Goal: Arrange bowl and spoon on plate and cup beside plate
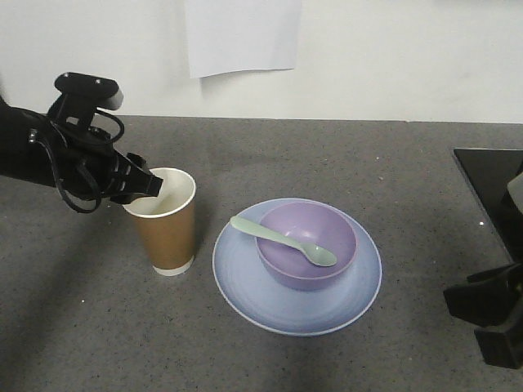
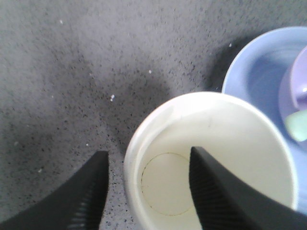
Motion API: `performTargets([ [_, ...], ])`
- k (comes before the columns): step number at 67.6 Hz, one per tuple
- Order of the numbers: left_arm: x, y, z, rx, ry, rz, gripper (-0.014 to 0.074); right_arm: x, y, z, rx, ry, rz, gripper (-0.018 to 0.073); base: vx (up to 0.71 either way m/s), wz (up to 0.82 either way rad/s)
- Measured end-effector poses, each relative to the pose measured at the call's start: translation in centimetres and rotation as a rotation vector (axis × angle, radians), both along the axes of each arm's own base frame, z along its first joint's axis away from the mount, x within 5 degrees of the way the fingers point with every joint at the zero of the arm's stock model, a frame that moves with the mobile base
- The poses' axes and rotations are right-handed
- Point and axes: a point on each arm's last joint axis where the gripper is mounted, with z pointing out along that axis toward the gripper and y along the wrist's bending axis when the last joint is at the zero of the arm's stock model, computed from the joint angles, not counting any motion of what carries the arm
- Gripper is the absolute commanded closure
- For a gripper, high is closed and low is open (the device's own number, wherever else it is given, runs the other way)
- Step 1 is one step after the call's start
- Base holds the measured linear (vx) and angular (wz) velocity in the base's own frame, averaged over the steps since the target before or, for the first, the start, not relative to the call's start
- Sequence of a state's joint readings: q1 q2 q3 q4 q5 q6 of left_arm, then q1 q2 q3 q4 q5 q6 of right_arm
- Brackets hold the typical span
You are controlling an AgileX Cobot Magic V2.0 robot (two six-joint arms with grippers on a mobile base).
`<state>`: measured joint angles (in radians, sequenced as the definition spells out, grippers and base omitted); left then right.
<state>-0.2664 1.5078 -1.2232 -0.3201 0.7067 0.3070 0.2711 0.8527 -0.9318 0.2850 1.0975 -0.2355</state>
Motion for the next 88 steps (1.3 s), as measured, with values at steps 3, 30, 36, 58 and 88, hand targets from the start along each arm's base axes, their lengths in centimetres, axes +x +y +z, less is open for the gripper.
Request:
performTargets([
  [3, -0.4, 0.1, 0.7, -0.006, -0.021, 0.000, 0.0190, 0.0, 0.0, 0.0, 0.000, 0.000, 0.000, 0.0327, 0.00, 0.00],
  [30, -8.4, 2.1, 8.7, -0.055, -0.227, -0.040, 0.0190, 0.0, 0.0, 0.0, 0.000, 0.000, 0.000, 0.0327, 0.00, 0.00],
  [36, -10.5, 2.6, 8.8, -0.059, -0.248, -0.041, 0.0190, 0.0, 0.0, 0.0, 0.000, 0.000, 0.000, 0.0327, 0.00, 0.00],
  [58, -16.7, 4.4, 3.3, -0.043, -0.192, -0.039, 0.0190, 0.0, 0.0, 0.0, 0.000, 0.000, 0.000, 0.0327, 0.00, 0.00],
  [88, -19.2, 5.3, 0.3, -0.052, -0.255, -0.008, 0.0486, -0.1, 0.0, 0.0, -0.003, 0.009, 0.003, 0.0435, 0.00, 0.00],
])
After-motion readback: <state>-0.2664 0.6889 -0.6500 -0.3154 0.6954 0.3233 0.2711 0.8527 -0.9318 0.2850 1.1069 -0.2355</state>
